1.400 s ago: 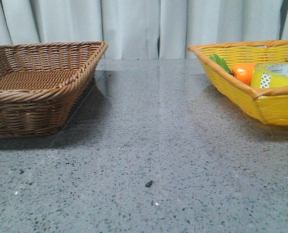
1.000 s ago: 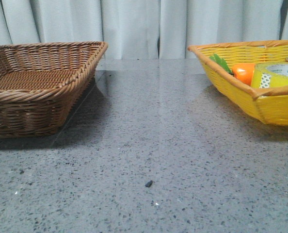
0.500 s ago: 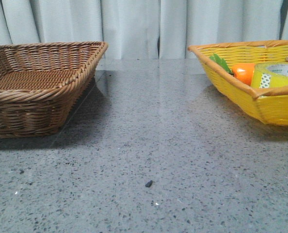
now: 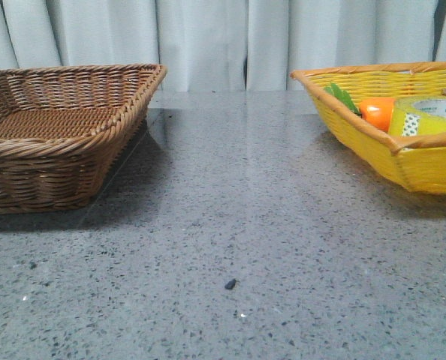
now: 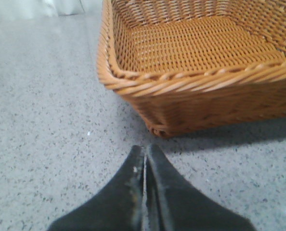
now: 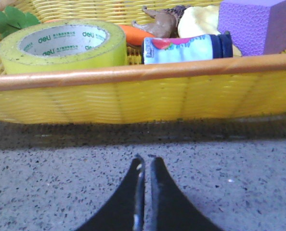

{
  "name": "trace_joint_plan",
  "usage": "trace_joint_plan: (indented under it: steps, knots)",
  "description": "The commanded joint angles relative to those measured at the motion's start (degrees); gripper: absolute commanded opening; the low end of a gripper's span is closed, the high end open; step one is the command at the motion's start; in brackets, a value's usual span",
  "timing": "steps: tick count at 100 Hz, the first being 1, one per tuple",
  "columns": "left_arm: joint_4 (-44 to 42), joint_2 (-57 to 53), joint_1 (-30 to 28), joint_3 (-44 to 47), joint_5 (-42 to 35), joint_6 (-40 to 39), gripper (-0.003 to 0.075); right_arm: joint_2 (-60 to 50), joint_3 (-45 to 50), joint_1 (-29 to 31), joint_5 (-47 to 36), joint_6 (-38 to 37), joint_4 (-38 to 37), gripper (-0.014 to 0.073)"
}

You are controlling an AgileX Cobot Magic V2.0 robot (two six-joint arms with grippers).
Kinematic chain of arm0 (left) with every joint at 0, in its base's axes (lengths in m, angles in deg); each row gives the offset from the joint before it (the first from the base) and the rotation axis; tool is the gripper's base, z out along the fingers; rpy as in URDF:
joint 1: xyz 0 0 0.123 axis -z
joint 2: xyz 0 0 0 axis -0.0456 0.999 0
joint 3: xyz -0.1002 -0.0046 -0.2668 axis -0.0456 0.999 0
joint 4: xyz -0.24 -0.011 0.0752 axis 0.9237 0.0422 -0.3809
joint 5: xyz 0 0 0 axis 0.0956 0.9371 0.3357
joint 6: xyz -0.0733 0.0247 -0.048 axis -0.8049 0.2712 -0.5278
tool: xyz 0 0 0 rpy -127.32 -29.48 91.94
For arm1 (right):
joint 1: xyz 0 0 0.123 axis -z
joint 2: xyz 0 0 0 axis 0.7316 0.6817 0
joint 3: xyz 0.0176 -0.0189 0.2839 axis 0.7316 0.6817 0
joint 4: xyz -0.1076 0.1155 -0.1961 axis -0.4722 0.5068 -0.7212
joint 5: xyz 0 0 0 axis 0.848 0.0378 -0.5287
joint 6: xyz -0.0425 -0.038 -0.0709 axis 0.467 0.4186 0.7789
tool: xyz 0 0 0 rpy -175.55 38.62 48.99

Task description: Transfer tape with both arms

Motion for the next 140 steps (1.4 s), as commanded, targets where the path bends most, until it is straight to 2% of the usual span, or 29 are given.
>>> trace_joint_plan:
  steps: [1, 16, 30, 52, 78, 99, 115, 126, 140]
  knots:
    - [0.2, -1.7, 0.0, 0.6, -6.1, -0.6, -0.0021, -0.8, 1.2, 0.3, -0.9, 0.0, 0.0, -0.0046]
    - [0.4, -1.7, 0.0, 0.6, -8.4, -0.6, -0.0021, -0.8, 1.2, 0.3, -2.2, 0.0, 0.0, -0.0046]
    - [0.4, -1.7, 0.0, 0.6, -10.9, -0.6, -0.0021, -0.8, 1.2, 0.3, -8.1, 0.0, 0.0, -0.0046]
    - [0.4, -1.7, 0.0, 0.6, -19.7, -0.6, -0.0021, -0.8, 1.2, 0.3, -13.8, 0.0, 0.0, -0.0046]
    - [0.7, -1.7, 0.0, 0.4, -28.0, -0.6, -0.0021, -0.8, 1.2, 0.3, -15.2, 0.0, 0.0, -0.0046]
    - [2.3, -1.6, 0.0, -3.1, -25.1, -0.6, -0.0021, -0.8, -1.4, 0.3, -16.2, 0.0, 0.0, -0.0046]
    - [2.3, 1.5, 0.0, -8.1, -20.9, -0.6, -0.0021, 1.0, -7.2, 0.3, -11.9, 0.0, 0.0, -0.0046]
    - [2.3, 5.0, 0.0, -11.2, -20.1, -0.6, -0.0021, 5.2, -12.0, 0.3, -8.3, 0.0, 0.0, -0.0046]
    - [2.3, 10.0, 0.0, -14.6, -19.3, -0.6, -0.0021, 12.4, -18.2, 0.3, -7.9, 0.0, 0.0, -0.0046]
